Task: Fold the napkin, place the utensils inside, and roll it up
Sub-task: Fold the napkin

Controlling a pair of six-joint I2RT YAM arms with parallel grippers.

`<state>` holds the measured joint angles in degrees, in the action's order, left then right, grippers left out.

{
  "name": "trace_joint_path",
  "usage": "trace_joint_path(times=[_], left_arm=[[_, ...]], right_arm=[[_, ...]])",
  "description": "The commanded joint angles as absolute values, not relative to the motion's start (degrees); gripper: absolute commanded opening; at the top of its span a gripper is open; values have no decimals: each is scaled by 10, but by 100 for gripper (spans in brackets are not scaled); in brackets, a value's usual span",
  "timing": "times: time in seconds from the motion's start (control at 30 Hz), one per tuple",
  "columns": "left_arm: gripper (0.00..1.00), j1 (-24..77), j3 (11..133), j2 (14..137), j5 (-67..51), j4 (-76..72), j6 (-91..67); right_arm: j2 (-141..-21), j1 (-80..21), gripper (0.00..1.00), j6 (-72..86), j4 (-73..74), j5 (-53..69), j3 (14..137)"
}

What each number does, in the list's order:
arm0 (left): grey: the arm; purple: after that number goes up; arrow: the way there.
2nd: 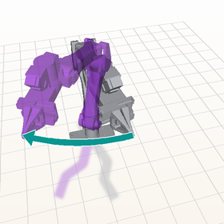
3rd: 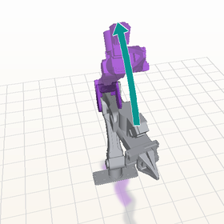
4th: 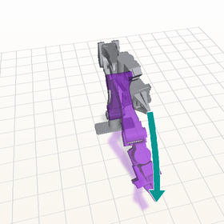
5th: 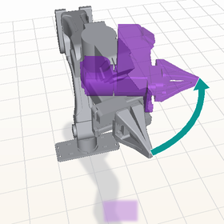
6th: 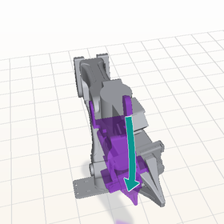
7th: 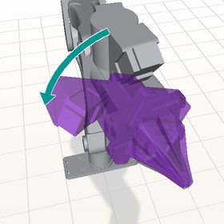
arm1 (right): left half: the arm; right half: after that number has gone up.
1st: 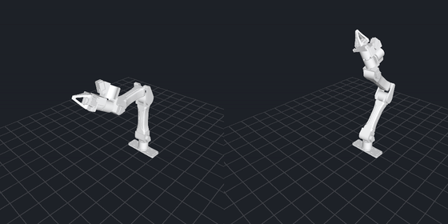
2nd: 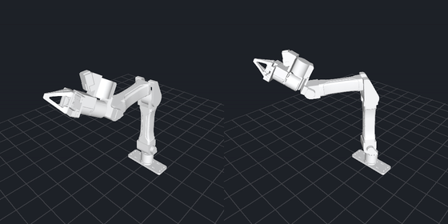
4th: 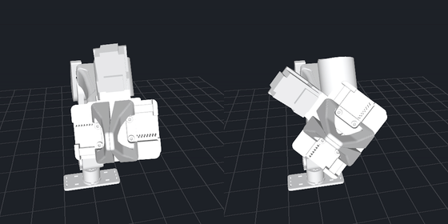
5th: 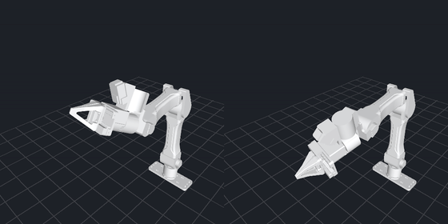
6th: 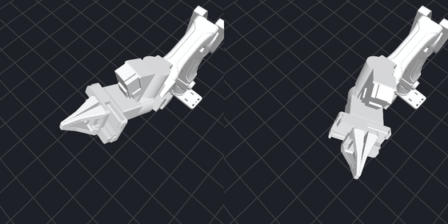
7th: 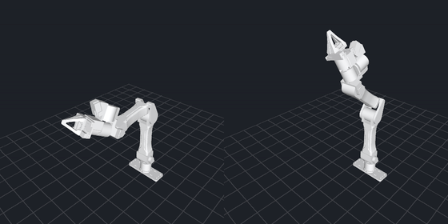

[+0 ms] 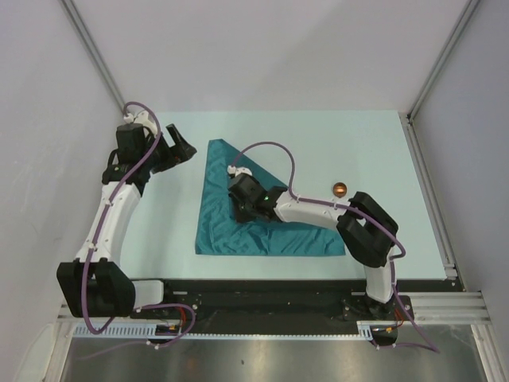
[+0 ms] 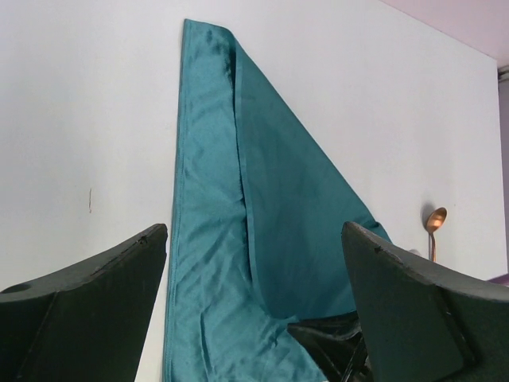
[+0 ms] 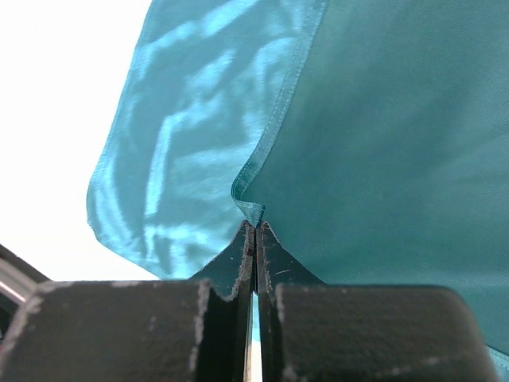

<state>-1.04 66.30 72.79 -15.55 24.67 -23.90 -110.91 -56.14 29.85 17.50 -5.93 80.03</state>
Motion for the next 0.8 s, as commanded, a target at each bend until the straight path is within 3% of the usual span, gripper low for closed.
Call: trace_joint_path(times=[0.0, 0.77], left_arm=[[96, -12, 659, 705, -170, 237, -231], [96, -14, 657, 703, -180, 235, -233]], right_arm=[[-1111, -583, 0, 324, 134, -86, 811], [-1237, -667, 0, 322, 113, -97, 932]])
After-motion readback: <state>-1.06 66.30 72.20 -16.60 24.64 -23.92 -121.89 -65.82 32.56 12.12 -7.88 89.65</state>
